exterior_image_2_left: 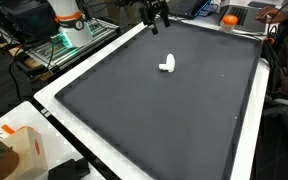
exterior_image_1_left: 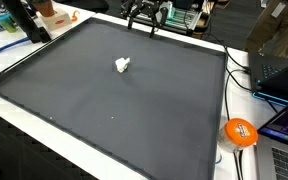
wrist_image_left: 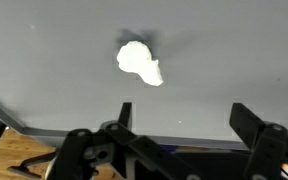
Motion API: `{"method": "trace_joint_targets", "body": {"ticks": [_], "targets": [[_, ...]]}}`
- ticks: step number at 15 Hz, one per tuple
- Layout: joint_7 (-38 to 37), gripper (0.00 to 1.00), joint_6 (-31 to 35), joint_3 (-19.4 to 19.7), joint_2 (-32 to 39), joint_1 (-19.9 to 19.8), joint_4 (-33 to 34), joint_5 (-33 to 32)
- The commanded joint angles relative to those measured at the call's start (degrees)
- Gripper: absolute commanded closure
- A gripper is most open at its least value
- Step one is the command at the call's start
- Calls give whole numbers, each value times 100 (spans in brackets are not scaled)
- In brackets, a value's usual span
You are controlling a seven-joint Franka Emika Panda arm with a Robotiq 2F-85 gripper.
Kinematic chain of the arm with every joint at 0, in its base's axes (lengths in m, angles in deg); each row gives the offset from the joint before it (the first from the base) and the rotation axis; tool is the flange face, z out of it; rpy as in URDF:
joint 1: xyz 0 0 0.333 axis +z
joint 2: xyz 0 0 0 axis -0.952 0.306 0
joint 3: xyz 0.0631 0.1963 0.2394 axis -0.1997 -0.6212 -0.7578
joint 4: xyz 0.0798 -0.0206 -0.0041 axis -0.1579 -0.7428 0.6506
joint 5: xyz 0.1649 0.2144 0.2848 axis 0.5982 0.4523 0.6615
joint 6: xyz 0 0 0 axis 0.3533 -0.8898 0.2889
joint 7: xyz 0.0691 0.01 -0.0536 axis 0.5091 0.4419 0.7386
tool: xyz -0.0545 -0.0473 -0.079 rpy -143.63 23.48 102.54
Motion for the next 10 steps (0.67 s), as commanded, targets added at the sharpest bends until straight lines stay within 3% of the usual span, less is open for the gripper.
{"method": "trace_joint_targets", "body": {"ticks": [1,5,6,10], "targets": [[49,0,1217,409,385,-357,118,-489],[260,0,1733,661,850,-581,395,-380],[217,0,1505,588,562,-505,212,-333],[222,0,1523,589,639,-509,285,-332]]}}
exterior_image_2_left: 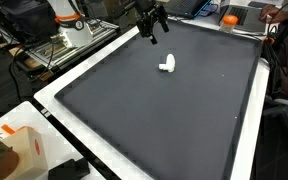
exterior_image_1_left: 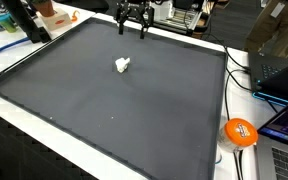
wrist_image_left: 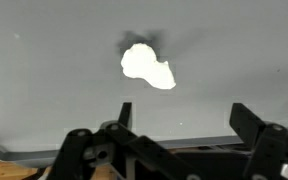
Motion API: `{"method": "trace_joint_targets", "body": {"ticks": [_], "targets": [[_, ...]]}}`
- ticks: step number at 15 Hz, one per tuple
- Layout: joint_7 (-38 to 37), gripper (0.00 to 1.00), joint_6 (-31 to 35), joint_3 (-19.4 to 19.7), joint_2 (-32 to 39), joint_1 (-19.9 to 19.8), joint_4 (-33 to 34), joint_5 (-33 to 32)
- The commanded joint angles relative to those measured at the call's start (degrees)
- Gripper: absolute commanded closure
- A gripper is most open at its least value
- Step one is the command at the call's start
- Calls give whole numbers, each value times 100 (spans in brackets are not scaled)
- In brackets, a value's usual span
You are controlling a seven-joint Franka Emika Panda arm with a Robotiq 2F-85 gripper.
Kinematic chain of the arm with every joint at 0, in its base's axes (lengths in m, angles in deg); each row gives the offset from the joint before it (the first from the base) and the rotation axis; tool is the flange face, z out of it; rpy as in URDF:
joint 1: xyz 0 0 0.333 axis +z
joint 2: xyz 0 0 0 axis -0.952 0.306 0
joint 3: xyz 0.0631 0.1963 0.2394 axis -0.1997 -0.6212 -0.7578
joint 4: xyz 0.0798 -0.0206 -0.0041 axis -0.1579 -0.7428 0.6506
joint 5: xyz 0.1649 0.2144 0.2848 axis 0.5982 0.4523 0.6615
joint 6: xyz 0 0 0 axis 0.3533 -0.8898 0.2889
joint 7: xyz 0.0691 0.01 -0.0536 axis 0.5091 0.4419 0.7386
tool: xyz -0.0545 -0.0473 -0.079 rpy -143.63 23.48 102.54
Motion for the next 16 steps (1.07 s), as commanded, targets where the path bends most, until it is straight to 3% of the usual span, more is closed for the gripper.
{"method": "trace_joint_targets", "body": {"ticks": [1,10,13,14,16], "targets": [[51,0,409,41,184,-53,80,-24],[976,0,2440,464,1409,-695,790,-247],[731,0,2644,539,1786,-852,1173,-714],[977,0,2437,478,1457,-738,867,-274],[892,0,2490,509,1645,-811,1039,-477]]}}
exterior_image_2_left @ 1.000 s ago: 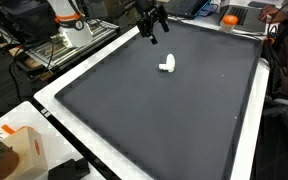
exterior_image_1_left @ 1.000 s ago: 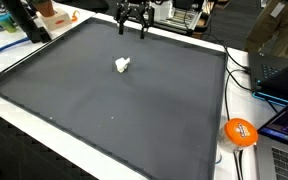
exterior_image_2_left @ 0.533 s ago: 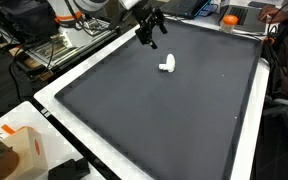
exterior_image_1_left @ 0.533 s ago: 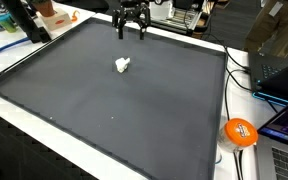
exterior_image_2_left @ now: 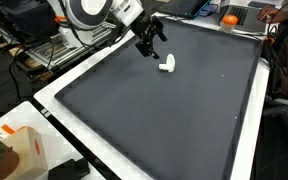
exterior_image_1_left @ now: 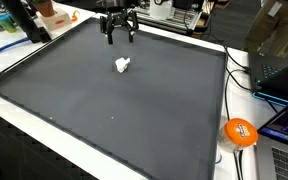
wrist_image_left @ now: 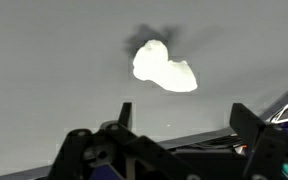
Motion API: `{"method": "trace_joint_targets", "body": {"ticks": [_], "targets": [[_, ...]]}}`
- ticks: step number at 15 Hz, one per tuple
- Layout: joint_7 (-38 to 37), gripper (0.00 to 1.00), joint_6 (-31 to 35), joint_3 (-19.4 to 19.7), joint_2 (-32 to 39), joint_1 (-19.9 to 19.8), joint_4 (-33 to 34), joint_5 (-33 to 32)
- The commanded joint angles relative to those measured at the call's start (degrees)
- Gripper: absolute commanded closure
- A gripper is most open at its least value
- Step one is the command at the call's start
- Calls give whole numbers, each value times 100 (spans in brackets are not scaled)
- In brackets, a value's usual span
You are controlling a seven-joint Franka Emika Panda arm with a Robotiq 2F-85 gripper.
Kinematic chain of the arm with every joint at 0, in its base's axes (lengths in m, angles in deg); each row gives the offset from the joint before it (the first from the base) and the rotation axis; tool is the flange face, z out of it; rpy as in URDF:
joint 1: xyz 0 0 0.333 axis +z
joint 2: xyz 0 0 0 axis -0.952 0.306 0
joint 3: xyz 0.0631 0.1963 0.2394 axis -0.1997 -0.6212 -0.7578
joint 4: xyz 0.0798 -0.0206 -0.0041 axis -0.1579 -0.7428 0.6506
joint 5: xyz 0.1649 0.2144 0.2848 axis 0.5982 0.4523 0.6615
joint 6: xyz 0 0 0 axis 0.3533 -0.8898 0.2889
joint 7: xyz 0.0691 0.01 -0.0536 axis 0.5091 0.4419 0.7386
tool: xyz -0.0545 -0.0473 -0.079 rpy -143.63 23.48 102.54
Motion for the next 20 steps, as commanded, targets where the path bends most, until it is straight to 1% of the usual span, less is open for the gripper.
{"method": "trace_joint_targets", "body": {"ticks": [1,2,4,8,10,13,15,20], "targets": [[0,0,11,1,52,-11,37,-17],[0,0,20,0,82,-10,59,-19],[-265,0,-15,0,138,12,174,-149],[-852,0,-351,11,64,145,305,-378],[-1200,0,-458,14,31,239,376,-604],[-1910,0,-666,75,8,438,509,-1125],[-2509,0,-817,152,4,623,611,-1588],[-3866,0,-809,472,-14,1192,960,-2572]]}}
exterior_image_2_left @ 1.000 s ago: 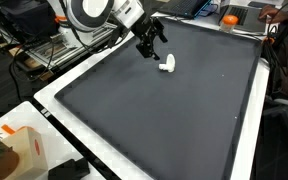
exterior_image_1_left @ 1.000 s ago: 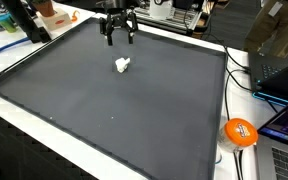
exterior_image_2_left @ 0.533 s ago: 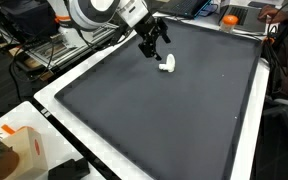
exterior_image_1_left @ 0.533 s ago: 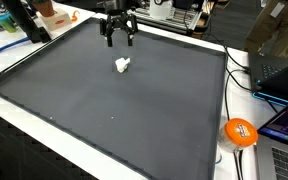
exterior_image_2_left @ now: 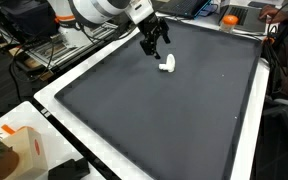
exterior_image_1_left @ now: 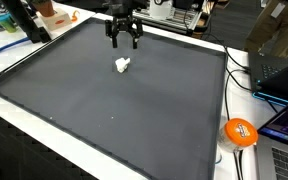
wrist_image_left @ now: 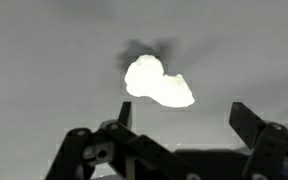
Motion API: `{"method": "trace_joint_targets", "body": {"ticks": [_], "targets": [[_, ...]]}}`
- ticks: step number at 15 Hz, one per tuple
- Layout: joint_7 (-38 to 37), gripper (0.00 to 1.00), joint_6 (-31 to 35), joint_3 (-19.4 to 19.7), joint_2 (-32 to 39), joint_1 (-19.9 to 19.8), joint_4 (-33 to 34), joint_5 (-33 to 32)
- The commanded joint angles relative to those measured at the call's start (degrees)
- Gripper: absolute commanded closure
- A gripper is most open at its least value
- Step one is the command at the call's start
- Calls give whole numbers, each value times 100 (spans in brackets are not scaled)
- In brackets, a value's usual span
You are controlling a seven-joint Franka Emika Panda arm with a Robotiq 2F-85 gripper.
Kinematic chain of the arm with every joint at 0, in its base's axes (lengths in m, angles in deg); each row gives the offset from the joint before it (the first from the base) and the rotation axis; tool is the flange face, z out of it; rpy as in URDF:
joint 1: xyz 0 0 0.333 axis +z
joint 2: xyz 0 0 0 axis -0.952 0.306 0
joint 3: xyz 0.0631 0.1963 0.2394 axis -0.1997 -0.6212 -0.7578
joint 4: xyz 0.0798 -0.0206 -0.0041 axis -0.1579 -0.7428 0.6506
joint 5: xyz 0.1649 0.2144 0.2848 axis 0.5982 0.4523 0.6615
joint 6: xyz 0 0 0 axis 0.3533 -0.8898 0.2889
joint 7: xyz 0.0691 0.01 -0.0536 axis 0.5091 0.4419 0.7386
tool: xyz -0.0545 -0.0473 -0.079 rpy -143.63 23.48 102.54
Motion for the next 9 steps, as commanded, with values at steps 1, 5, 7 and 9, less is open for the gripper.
{"method": "trace_joint_targets", "body": {"ticks": [1,5,7,9], "targets": [[-1046,0,-81,368,-73,541,285,-744],[-2492,0,37,1068,112,1384,843,-1770],[-3324,0,224,1600,284,1971,1184,-2401],[-4149,0,496,2137,463,2584,1578,-2975]]}}
